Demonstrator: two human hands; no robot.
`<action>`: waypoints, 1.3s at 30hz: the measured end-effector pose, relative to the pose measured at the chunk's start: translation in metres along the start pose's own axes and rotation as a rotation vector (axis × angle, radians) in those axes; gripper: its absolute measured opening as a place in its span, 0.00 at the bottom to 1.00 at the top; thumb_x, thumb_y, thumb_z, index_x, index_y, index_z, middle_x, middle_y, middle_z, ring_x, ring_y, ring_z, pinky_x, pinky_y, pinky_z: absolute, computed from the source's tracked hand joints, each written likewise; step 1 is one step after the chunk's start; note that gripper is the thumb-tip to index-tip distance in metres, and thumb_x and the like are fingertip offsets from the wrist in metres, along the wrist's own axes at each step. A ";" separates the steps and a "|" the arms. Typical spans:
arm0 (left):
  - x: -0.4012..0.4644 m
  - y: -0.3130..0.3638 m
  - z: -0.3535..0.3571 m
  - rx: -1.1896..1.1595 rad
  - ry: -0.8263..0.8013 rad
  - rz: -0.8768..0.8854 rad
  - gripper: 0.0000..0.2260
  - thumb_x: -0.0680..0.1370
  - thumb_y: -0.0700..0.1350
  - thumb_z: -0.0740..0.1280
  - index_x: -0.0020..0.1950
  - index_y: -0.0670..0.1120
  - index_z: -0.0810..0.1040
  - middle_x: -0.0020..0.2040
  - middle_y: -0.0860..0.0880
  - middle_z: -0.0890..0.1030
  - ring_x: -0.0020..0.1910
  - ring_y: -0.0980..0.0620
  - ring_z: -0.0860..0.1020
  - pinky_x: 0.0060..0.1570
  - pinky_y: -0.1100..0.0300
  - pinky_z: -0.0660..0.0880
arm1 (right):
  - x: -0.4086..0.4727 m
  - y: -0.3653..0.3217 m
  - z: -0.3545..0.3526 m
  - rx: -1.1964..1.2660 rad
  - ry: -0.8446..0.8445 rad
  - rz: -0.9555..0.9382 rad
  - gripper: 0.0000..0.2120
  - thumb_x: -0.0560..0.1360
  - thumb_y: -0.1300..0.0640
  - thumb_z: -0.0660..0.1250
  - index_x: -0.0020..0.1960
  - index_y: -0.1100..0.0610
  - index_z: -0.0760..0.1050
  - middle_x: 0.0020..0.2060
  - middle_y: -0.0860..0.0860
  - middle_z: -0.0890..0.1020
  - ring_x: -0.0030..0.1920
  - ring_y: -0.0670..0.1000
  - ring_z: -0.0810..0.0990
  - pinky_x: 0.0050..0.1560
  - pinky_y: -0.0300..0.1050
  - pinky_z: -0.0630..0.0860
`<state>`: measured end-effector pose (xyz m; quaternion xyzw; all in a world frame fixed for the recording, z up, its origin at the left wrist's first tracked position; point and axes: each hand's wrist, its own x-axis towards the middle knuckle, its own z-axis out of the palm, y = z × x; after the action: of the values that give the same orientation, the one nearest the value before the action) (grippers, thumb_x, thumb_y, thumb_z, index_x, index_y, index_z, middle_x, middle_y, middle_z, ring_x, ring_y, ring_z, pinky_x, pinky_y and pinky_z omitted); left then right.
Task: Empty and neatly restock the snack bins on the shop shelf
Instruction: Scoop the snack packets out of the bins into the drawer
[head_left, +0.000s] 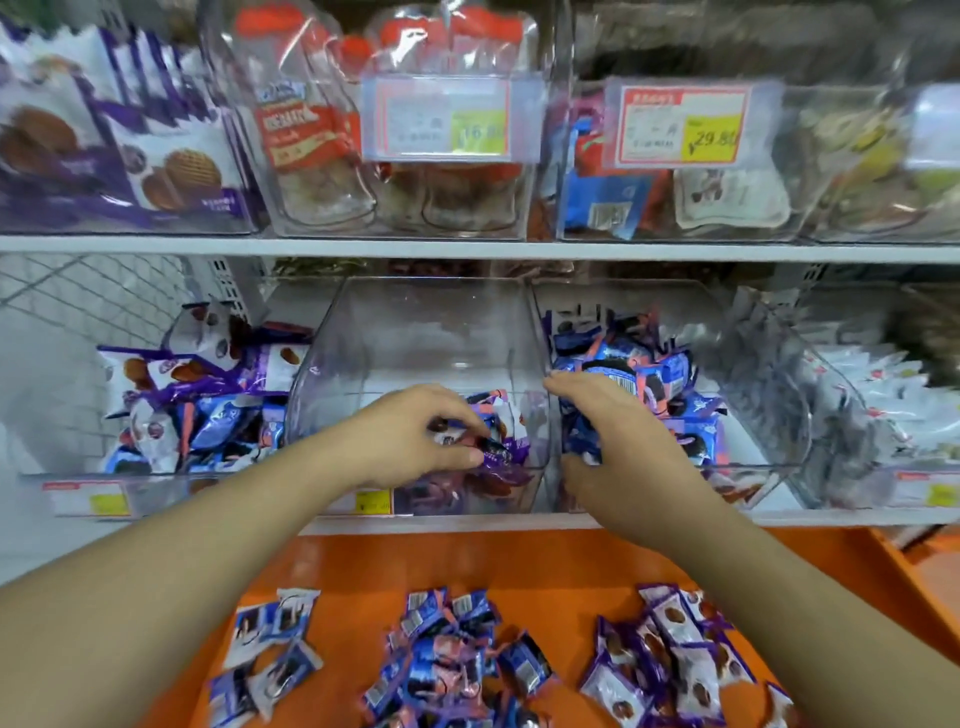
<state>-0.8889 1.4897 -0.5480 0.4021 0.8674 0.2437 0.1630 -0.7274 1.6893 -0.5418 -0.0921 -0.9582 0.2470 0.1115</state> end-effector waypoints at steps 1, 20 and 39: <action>0.006 -0.001 0.002 -0.004 -0.031 -0.004 0.12 0.75 0.56 0.77 0.59 0.62 0.85 0.63 0.59 0.79 0.62 0.58 0.77 0.67 0.56 0.73 | 0.000 0.001 -0.001 0.006 -0.003 0.000 0.37 0.76 0.66 0.69 0.81 0.48 0.63 0.80 0.43 0.65 0.80 0.47 0.60 0.77 0.41 0.57; -0.040 0.011 -0.030 -0.162 0.495 -0.109 0.04 0.76 0.50 0.78 0.46 0.59 0.87 0.42 0.58 0.86 0.26 0.51 0.80 0.26 0.58 0.78 | 0.001 0.000 0.001 0.036 0.026 -0.006 0.30 0.81 0.59 0.67 0.81 0.47 0.64 0.80 0.42 0.66 0.80 0.47 0.60 0.79 0.43 0.58; -0.147 -0.047 -0.035 -0.490 0.506 -0.215 0.05 0.72 0.51 0.80 0.45 0.60 0.88 0.41 0.66 0.85 0.42 0.65 0.82 0.44 0.63 0.77 | 0.122 -0.030 0.016 -0.773 -0.265 -0.022 0.13 0.69 0.41 0.74 0.52 0.41 0.80 0.67 0.42 0.80 0.70 0.56 0.73 0.76 0.59 0.57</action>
<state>-0.8430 1.3388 -0.5320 0.1845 0.8335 0.5174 0.0593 -0.8523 1.6845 -0.5197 -0.0843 -0.9874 -0.1230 -0.0530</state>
